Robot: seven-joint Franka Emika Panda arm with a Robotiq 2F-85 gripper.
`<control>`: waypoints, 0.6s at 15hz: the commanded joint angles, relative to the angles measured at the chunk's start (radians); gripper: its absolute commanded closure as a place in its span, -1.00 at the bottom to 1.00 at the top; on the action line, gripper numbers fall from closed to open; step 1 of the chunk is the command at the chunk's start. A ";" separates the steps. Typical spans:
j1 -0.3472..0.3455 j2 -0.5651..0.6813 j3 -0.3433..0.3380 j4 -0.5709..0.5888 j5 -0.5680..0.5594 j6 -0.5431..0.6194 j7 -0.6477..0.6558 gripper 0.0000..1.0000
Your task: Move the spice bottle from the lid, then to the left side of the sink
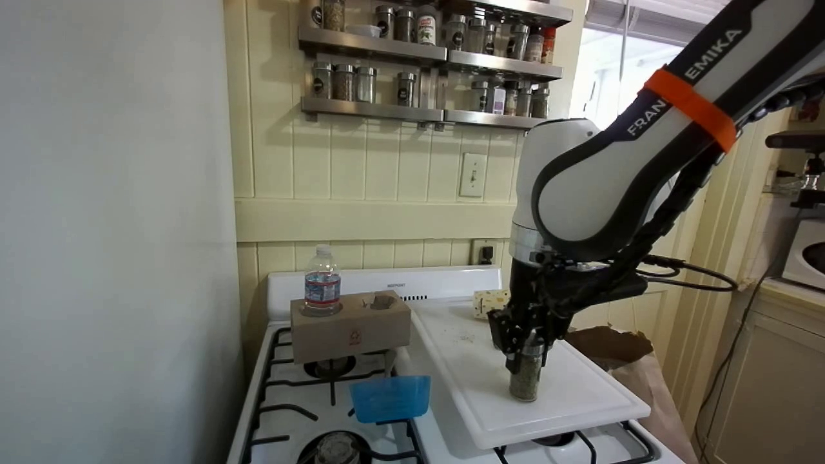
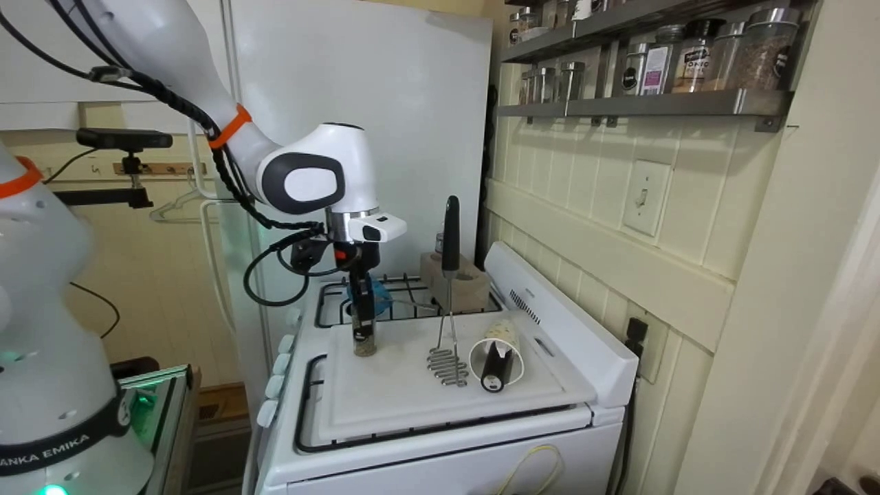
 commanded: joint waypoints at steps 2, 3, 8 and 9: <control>0.043 -0.061 0.006 -0.016 0.014 0.071 -0.044 0.53; 0.066 -0.057 0.006 -0.002 0.030 0.103 -0.083 0.53; 0.189 0.066 0.011 0.160 0.096 0.213 -0.244 0.53; 0.221 0.086 -0.002 0.186 0.144 0.220 -0.292 0.53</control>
